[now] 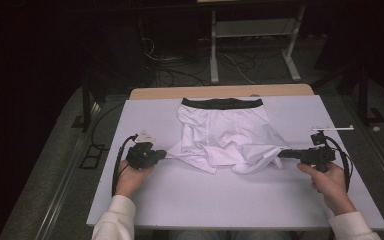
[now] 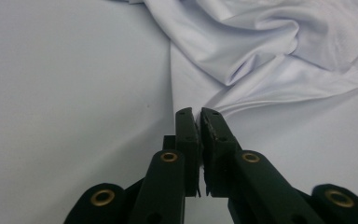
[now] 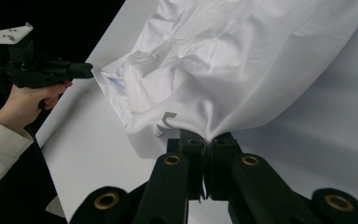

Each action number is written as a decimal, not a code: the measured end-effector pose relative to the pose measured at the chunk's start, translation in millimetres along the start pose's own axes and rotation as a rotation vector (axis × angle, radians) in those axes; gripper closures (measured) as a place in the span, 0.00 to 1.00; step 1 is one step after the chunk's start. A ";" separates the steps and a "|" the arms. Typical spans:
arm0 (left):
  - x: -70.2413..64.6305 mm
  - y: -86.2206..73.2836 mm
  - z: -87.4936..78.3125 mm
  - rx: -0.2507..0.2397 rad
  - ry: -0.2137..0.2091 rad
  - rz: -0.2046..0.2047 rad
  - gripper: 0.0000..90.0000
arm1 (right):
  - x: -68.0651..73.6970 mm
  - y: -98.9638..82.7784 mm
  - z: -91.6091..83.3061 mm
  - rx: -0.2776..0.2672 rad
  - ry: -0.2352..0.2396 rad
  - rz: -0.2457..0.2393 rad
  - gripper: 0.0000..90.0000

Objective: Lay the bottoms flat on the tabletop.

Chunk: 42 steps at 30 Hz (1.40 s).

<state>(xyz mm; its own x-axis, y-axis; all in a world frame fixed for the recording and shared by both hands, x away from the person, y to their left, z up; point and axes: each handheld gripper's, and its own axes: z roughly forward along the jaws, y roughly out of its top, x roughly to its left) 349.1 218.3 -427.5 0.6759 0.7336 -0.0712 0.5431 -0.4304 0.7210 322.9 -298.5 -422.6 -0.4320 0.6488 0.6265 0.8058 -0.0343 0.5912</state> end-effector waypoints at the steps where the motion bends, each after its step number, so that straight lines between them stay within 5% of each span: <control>1: -2.1 1.6 -1.1 -0.013 -0.002 0.007 0.89 | -0.2 -0.1 0.3 0.001 0.001 0.001 0.96; 10: -30.8 20.2 -3.4 -0.071 -0.058 0.048 0.73 | -2.4 -1.0 3.4 0.013 0.002 0.016 0.96; 19: -68.3 40.9 15.2 -0.096 -0.229 0.053 0.70 | -3.5 -1.1 5.0 0.019 0.003 0.017 0.96; 32: -105.3 51.6 49.8 -0.058 -0.355 0.052 0.69 | -2.6 -1.2 6.0 0.030 0.007 0.007 0.96; 42: -117.9 54.6 80.4 -0.021 -0.409 0.015 0.68 | -1.8 -1.5 6.6 0.035 0.008 0.006 0.96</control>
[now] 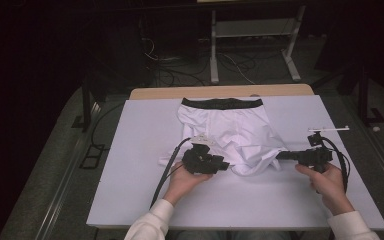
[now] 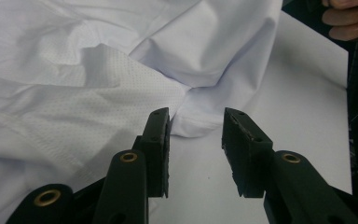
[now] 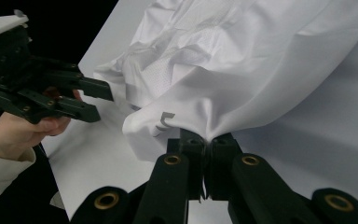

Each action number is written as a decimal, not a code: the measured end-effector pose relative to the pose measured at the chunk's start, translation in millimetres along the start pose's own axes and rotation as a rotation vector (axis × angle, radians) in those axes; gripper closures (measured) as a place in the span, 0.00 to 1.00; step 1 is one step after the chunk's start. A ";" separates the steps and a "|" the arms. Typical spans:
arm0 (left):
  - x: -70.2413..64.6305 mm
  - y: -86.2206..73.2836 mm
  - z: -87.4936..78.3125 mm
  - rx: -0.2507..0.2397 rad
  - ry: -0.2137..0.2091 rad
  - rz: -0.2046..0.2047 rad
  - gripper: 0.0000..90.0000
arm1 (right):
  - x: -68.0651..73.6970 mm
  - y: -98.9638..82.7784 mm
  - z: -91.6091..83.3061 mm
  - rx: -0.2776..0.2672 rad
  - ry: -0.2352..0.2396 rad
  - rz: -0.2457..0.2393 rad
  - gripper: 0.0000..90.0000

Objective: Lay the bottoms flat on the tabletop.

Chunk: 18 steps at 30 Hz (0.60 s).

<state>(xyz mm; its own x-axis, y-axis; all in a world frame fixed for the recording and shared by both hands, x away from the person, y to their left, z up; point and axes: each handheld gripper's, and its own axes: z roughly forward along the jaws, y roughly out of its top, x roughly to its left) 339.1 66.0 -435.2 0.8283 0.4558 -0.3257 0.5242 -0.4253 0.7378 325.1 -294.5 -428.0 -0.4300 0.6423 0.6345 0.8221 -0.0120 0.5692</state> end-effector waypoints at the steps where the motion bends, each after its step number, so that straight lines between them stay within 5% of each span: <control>1: 0.7 -0.5 4.0 0.001 -0.006 -0.012 0.69 | 0.0 0.0 0.1 0.000 -0.001 -0.001 0.96; 6: 4.1 -3.6 22.8 0.025 -0.043 -0.043 0.71 | -0.3 -0.3 0.3 0.000 -0.001 0.000 0.96; 18: 15.8 2.2 41.1 0.054 -0.025 -0.080 0.69 | 0.1 -0.4 0.8 0.002 0.002 -0.005 0.96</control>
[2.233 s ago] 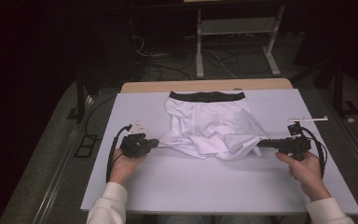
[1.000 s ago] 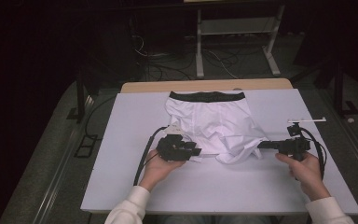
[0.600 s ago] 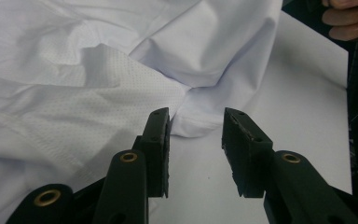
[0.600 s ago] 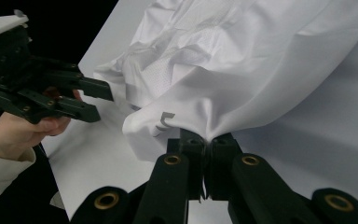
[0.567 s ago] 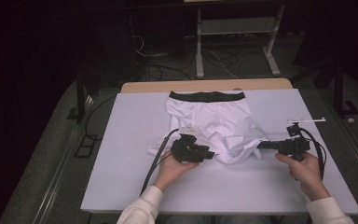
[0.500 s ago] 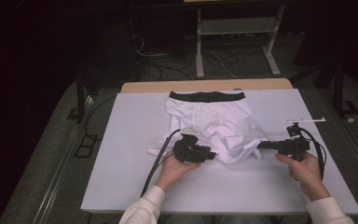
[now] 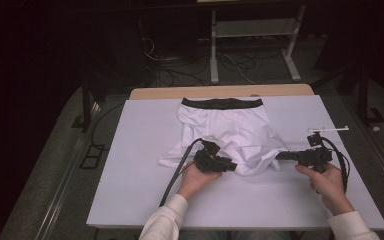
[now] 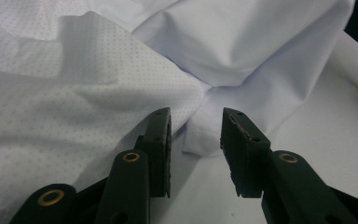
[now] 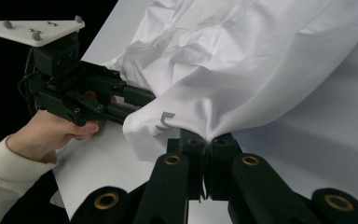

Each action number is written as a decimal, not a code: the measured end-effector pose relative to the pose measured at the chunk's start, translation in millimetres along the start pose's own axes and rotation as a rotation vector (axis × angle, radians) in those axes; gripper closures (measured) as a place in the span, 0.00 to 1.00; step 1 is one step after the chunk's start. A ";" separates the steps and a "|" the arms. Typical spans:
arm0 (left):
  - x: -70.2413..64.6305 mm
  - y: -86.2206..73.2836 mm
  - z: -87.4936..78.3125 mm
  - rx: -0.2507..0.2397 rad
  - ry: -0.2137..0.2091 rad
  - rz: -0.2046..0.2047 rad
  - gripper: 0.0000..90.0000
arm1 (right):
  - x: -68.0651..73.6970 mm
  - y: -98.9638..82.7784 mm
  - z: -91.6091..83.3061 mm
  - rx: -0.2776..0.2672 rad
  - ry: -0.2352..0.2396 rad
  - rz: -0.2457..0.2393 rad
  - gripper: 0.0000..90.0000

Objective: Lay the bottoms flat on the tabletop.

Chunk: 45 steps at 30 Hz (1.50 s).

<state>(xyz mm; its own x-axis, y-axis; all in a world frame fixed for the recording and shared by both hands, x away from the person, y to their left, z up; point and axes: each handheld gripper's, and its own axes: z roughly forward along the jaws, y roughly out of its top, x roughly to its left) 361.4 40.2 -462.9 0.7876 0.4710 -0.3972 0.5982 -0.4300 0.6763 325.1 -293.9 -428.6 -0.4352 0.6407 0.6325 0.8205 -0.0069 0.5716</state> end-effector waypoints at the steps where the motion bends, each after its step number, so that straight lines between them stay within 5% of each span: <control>1: 0.8 0.5 1.3 0.004 -0.006 -0.005 0.69 | 0.1 0.0 0.1 0.001 -0.001 0.000 0.96; 9: 0.8 -0.3 9.0 0.000 -0.049 -0.046 0.66 | -1.0 -0.1 -0.5 0.000 -0.011 0.006 0.96; 17: -4.9 -2.1 16.0 0.028 -0.039 -0.069 0.97 | -11.1 -3.3 0.7 0.000 -0.043 0.041 0.95; 25: -7.7 -2.3 15.7 0.013 -0.009 -0.095 0.99 | -23.1 -13.4 0.8 0.023 -0.098 0.063 0.80; 34: -5.3 -3.5 16.3 0.006 -0.021 -0.114 0.99 | -15.9 -35.0 -6.9 0.043 -0.131 0.001 0.75; 45: -6.1 -3.7 16.8 0.001 -0.017 -0.111 0.99 | -8.9 -33.5 12.9 0.076 -0.237 -0.102 0.55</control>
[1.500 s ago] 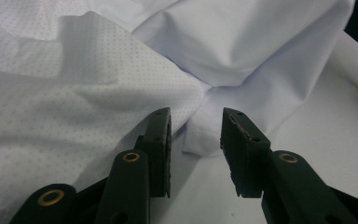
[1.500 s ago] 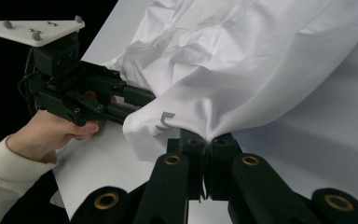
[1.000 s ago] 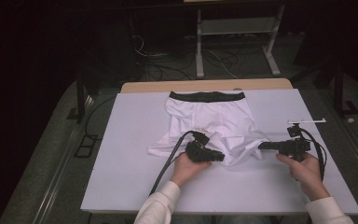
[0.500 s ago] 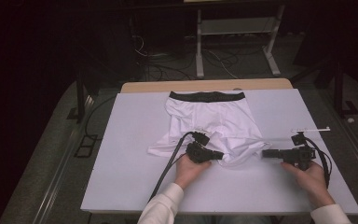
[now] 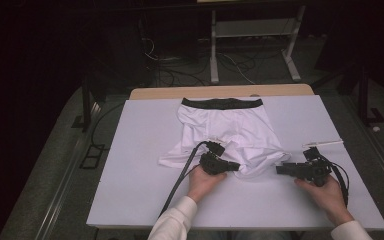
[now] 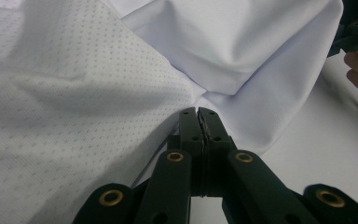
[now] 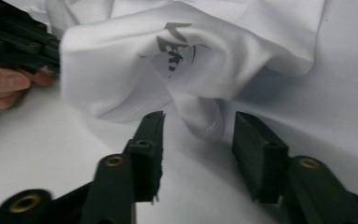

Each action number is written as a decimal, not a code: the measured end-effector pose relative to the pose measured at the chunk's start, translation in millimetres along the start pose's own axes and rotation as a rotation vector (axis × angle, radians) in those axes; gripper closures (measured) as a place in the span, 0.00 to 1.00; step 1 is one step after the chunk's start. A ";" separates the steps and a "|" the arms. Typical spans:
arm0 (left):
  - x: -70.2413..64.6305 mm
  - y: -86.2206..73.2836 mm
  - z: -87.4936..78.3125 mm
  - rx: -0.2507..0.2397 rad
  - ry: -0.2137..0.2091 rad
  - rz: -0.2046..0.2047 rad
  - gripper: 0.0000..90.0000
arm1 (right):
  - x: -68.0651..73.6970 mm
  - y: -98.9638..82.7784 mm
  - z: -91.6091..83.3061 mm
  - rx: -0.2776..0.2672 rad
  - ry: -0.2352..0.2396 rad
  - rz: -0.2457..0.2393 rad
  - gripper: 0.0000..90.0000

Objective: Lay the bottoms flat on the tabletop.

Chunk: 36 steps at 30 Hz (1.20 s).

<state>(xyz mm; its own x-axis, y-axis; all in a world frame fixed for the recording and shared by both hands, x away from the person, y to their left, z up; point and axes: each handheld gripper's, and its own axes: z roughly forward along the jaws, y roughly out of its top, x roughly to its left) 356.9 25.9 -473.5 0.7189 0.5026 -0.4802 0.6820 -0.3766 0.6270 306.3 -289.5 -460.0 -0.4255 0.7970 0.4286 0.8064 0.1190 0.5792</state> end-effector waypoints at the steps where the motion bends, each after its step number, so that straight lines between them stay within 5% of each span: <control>1: -0.3 0.0 0.0 0.001 0.002 0.001 0.99 | 0.8 1.1 2.3 0.001 -0.010 -0.007 0.56; 7: -2.5 -0.3 -0.5 0.000 0.008 0.004 0.99 | -0.5 5.4 7.0 0.033 -0.009 0.018 0.96; 15: -21.7 -4.9 -23.5 -0.021 0.017 0.018 0.99 | -10.9 -9.7 -27.1 0.018 0.128 0.121 0.97; 20: -39.9 -14.9 -36.9 -0.007 0.017 0.052 0.99 | -11.1 -23.5 -42.6 0.043 0.196 0.127 0.97; 29: -73.8 -41.0 -35.7 0.034 -0.021 0.140 0.99 | -13.5 -37.4 -54.8 0.087 0.252 0.151 0.97; 36: -87.0 -54.4 -35.0 0.041 -0.027 0.182 0.99 | -15.9 -49.4 -61.3 0.129 0.271 0.147 0.97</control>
<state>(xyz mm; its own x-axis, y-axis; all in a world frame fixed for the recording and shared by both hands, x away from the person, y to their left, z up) 252.5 29.9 -444.3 0.8338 0.4023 -0.3782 0.5451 -0.4912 0.6793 248.1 -344.3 -452.9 -0.3809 0.6268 0.6798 0.9051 0.1026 0.4126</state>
